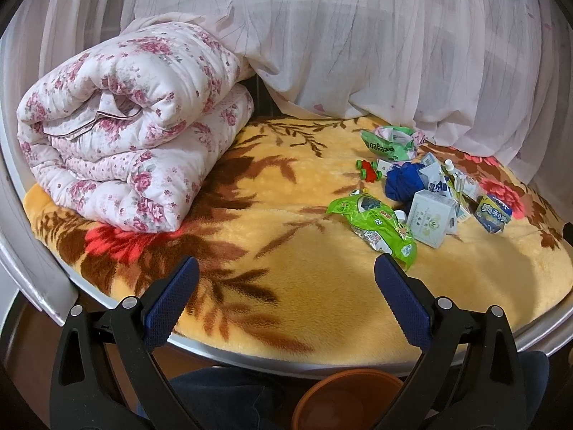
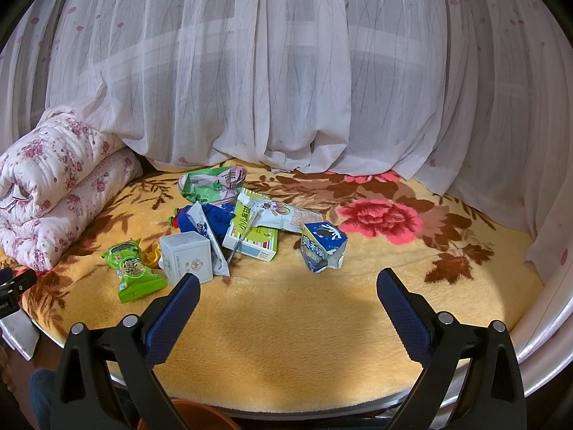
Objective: Collect trash
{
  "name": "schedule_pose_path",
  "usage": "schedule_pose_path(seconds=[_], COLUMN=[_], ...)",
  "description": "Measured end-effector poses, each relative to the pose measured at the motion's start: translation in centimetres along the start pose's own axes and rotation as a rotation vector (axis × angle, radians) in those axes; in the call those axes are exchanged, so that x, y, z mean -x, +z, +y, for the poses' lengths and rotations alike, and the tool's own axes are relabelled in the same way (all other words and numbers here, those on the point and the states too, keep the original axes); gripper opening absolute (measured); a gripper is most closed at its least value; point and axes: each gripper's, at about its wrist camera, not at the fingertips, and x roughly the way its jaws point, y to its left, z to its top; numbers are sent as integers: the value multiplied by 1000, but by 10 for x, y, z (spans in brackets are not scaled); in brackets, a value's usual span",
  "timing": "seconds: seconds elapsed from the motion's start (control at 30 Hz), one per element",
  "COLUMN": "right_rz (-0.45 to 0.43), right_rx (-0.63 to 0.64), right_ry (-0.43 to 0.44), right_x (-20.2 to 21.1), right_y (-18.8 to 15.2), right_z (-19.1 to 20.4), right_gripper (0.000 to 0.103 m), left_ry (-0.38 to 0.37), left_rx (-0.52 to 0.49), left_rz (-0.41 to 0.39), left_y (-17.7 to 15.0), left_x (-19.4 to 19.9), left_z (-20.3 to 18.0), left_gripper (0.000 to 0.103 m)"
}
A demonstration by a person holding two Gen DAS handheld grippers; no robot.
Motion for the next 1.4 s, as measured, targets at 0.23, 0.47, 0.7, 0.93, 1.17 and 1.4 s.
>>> schedule_pose_path(seconds=[0.23,0.47,0.7,0.93,1.17,1.4], right_rz=[1,3,8,9,12,13], right_rx=[0,0,-1,-2,-6,-7], right_ry=[-1,1,6,6,7,7], right_x=[0,-2,-2,-2,-1,-1], right_y=[0,-1,-3,-2,-2,-3], right_z=[0,2,2,1,1,1], right_gripper=[97,97,97,97,97,97], left_ry=[-1,0,-7,-11,-13,-14], left_rx=[-1,-1,-7,-10,-11,-14], left_rz=[1,3,10,18,26,33], left_y=[0,0,-5,-6,-7,-8], left_x=[0,-1,-3,-4,-6,-8], left_z=[-1,-2,-7,-7,-7,-8], left_gripper=[96,96,96,96,96,96])
